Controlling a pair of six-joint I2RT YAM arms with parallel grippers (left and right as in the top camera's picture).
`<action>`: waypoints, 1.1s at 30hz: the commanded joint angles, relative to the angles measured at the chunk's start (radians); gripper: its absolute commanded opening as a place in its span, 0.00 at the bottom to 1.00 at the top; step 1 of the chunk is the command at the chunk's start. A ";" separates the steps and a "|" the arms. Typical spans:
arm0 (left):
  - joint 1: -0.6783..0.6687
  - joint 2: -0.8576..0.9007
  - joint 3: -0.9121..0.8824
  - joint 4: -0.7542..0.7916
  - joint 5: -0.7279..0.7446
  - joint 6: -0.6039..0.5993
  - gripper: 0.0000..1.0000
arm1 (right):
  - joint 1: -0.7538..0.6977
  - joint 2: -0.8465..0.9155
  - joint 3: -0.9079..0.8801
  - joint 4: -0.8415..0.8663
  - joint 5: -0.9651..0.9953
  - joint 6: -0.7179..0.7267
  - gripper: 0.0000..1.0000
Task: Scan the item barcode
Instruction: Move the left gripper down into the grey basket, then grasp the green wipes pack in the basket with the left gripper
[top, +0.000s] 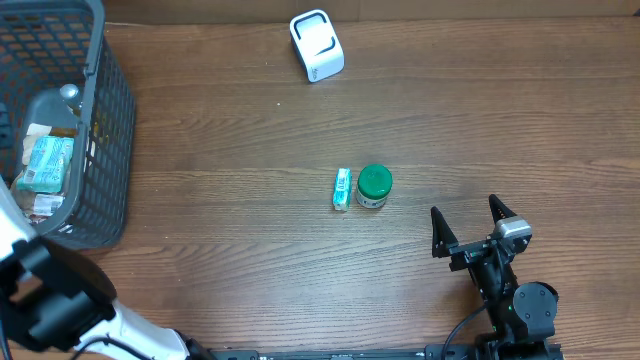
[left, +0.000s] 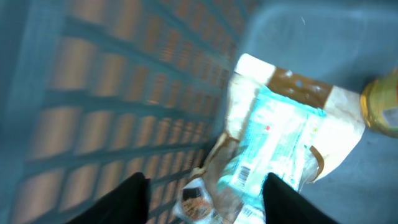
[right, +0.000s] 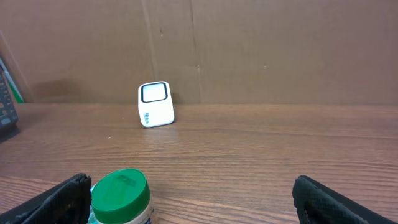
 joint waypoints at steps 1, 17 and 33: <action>0.002 0.063 0.016 -0.002 0.065 0.151 0.63 | -0.005 -0.008 -0.011 0.004 0.009 -0.002 1.00; 0.006 0.293 0.016 -0.039 0.198 0.267 0.93 | -0.005 -0.008 -0.011 0.004 0.009 -0.002 1.00; 0.015 0.404 0.014 -0.047 0.074 0.282 0.96 | -0.005 -0.008 -0.011 0.004 0.009 -0.002 1.00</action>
